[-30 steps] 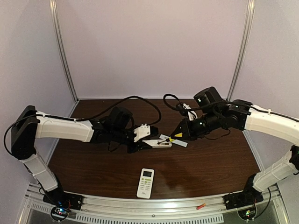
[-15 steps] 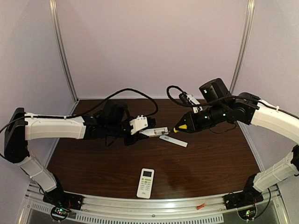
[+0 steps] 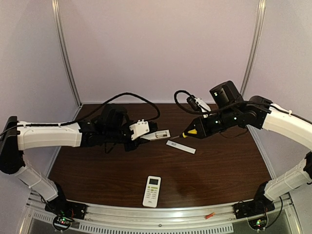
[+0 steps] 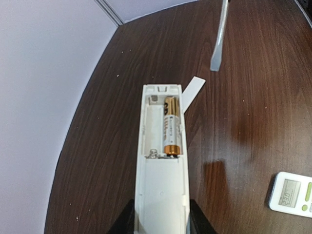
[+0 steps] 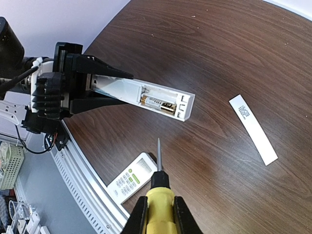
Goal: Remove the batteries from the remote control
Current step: Remove the battery from the remote control without the battery cover.
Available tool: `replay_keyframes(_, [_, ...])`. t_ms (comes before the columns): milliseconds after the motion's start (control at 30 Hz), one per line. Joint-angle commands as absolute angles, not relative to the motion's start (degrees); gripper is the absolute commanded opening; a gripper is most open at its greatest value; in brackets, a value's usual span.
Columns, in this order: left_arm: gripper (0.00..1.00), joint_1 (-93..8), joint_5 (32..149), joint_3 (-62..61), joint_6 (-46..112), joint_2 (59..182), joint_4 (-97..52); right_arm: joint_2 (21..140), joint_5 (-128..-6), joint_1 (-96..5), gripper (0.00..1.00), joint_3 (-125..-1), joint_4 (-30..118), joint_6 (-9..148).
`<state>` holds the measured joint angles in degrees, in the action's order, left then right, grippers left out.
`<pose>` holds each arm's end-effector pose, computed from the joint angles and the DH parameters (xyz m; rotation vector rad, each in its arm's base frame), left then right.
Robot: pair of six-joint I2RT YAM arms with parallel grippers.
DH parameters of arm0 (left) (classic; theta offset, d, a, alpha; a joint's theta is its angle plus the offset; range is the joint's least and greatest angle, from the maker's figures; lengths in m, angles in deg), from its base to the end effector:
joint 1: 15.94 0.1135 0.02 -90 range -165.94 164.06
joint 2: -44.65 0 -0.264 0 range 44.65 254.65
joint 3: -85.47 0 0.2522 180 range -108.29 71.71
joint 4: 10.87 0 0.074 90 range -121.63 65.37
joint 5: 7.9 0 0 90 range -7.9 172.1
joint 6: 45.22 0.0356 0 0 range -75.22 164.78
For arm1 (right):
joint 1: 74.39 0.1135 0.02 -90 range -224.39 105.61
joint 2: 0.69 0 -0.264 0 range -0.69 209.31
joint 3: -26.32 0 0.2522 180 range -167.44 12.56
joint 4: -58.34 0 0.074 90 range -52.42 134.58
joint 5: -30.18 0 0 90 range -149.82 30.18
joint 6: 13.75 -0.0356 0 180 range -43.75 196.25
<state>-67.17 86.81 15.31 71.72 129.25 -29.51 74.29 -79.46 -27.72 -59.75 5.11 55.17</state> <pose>0.2051 -0.2600 0.2537 1.4019 1.6495 -0.3338 0.1826 0.2110 0.3448 -0.7287 2.3557 0.9615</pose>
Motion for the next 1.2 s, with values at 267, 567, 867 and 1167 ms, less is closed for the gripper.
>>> replay_keyframes(267, [0.00,-67.3,85.7,9.6,80.5,129.9,-34.6,72.1,-83.4,-29.0,0.00,-63.1,0.5,64.7])
replay_keyframes(567, [0.00,-63.0,95.3,10.9,85.3,130.4,-32.2,73.7,-83.7,-29.0,0.00,-64.0,1.5,69.7])
replay_keyframes(867, [0.00,-57.3,106.2,14.0,88.2,130.3,-28.9,76.6,-86.7,-28.9,0.00,-63.5,2.8,75.3])
replay_keyframes(1167, [0.00,-55.5,111.1,15.9,91.7,130.4,-28.5,78.7,-88.9,-29.0,0.00,-66.0,2.7,79.0])
